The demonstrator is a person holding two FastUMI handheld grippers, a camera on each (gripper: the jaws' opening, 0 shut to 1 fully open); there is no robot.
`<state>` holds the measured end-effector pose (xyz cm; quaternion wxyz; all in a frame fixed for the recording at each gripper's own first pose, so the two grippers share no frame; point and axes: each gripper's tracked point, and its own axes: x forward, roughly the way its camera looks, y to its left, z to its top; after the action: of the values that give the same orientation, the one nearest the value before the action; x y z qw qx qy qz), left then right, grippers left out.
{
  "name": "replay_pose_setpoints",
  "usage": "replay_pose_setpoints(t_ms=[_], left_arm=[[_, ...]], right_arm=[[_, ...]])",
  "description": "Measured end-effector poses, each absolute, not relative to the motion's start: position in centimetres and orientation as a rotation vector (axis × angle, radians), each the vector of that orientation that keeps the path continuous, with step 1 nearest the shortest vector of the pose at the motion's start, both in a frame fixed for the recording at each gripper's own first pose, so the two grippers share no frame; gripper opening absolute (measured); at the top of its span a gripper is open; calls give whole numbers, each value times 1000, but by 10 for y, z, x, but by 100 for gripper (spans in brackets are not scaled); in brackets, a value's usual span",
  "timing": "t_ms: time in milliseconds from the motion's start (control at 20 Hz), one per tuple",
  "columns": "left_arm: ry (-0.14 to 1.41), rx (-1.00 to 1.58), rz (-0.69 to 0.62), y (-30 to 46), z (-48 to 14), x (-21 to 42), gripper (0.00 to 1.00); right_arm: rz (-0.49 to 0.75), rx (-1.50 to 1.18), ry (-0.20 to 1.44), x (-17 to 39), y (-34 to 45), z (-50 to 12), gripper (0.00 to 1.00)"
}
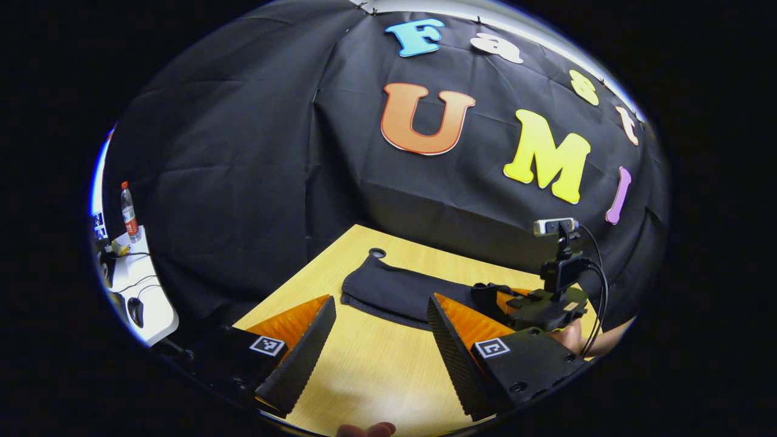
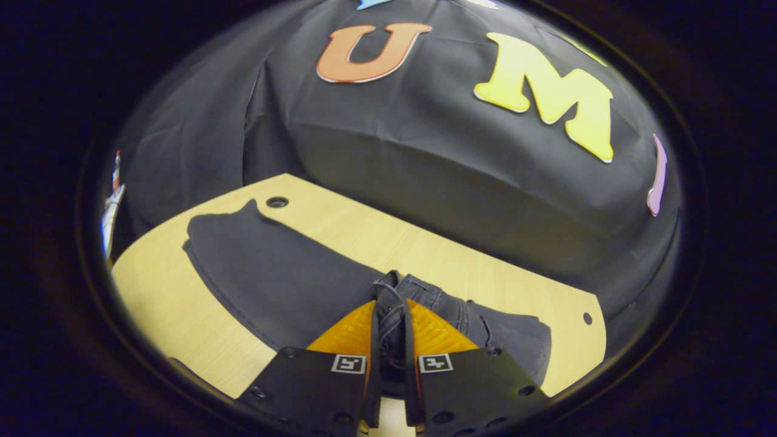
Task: Grasp the waist and the cuffs of the jeans and fold them to make the two legs overlap; first hold the waist and fold one-third of the jeans toward the cuffs, then hold the cuffs and fold the remaining one-third in the same direction to finish folding.
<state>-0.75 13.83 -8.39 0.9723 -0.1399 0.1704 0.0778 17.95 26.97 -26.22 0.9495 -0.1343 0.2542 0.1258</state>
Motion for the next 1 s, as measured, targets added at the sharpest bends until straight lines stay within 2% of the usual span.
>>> replay_pose_setpoints(t_ms=[50, 100, 150, 200, 250, 400, 600, 650, 800, 850, 1000], left_arm=[[346, -295, 161, 142, -87, -8, 97], [351, -306, 164, 144, -89, -9, 97], [355, -317, 168, 147, -91, -8, 97], [360, -328, 169, 149, -92, -7, 98], [361, -335, 169, 149, -93, -6, 98], [365, -346, 159, 150, -95, -1, 98], [366, -393, 137, 149, -98, 6, 98], [364, -415, 127, 148, -99, 8, 98], [355, -475, 101, 148, -105, 22, 97], [366, -518, 93, 148, -111, 27, 98], [398, -693, 79, 144, -128, 51, 98]], right_arm=[[263, -285, 536, 177, 271, -271, 13], [273, -297, 558, 175, 274, -282, 17], [303, -297, 580, 169, 278, -288, 17], [322, -300, 590, 165, 282, -293, 20], [338, -305, 587, 163, 284, -292, 28], [398, -295, 567, 153, 295, -279, 33], [433, -259, 518, 140, 288, -239, 75], [431, -246, 498, 137, 282, -224, 78], [427, -219, 430, 126, 259, -176, 80], [423, -211, 414, 124, 248, -163, 85], [379, -188, 410, 112, 206, -135, 90]])
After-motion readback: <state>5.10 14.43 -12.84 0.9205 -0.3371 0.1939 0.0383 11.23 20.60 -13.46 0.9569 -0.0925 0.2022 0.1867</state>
